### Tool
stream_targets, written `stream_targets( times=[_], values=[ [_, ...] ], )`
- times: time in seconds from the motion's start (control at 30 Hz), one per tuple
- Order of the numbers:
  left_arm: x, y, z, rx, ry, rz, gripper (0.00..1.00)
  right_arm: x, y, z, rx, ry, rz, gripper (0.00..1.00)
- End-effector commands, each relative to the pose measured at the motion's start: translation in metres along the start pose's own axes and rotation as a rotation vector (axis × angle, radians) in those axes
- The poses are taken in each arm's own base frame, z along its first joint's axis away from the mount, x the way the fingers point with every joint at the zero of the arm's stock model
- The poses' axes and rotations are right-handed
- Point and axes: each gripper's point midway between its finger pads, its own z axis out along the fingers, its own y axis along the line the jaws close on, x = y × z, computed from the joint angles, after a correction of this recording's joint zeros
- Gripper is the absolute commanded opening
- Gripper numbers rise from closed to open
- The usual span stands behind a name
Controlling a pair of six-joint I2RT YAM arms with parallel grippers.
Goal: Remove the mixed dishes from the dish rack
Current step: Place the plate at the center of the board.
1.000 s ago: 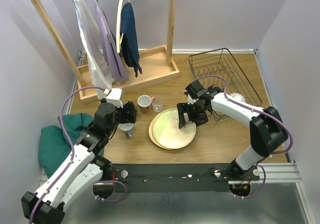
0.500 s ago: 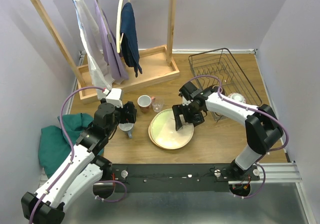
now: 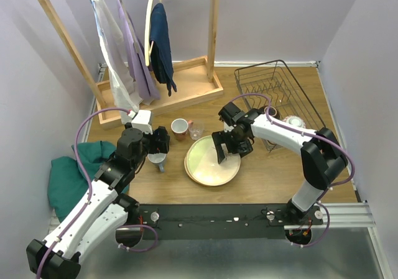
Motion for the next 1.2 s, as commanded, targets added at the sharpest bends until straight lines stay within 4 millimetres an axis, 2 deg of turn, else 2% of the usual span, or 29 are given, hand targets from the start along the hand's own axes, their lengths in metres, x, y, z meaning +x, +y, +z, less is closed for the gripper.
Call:
stream_targets(
  times=[0.0, 0.3, 0.53, 0.63, 0.77, 0.93, 1.17],
  values=[
    [-0.01, -0.003, -0.002, 0.015, -0.023, -0.01, 0.99, -0.006, 0.008, -0.009, 0.004, -0.012, -0.029, 1.0],
    [-0.008, -0.003, -0.002, 0.018, -0.016, -0.01, 0.99, -0.018, -0.006, -0.032, 0.097, -0.072, -0.046, 1.0],
    [-0.008, -0.004, -0.002, 0.018, -0.016, -0.01, 0.99, -0.012, -0.007, -0.025, 0.093, -0.054, -0.049, 1.0],
    [-0.008, -0.003, -0.002, 0.016, -0.015, -0.01, 0.99, -0.018, -0.009, -0.033, 0.108, -0.094, -0.047, 1.0],
    [-0.008, -0.004, -0.002, 0.021, -0.017, -0.01, 0.99, -0.022, -0.003, -0.035, 0.081, -0.105, -0.06, 1.0],
    [-0.008, -0.003, -0.002, 0.02, -0.016, -0.009, 0.99, -0.019, 0.02, -0.026, -0.056, -0.088, -0.061, 1.0],
    [-0.009, -0.004, -0.003, 0.022, -0.02, -0.01, 0.99, -0.012, 0.016, -0.021, -0.045, -0.06, -0.062, 1.0]
  ],
)
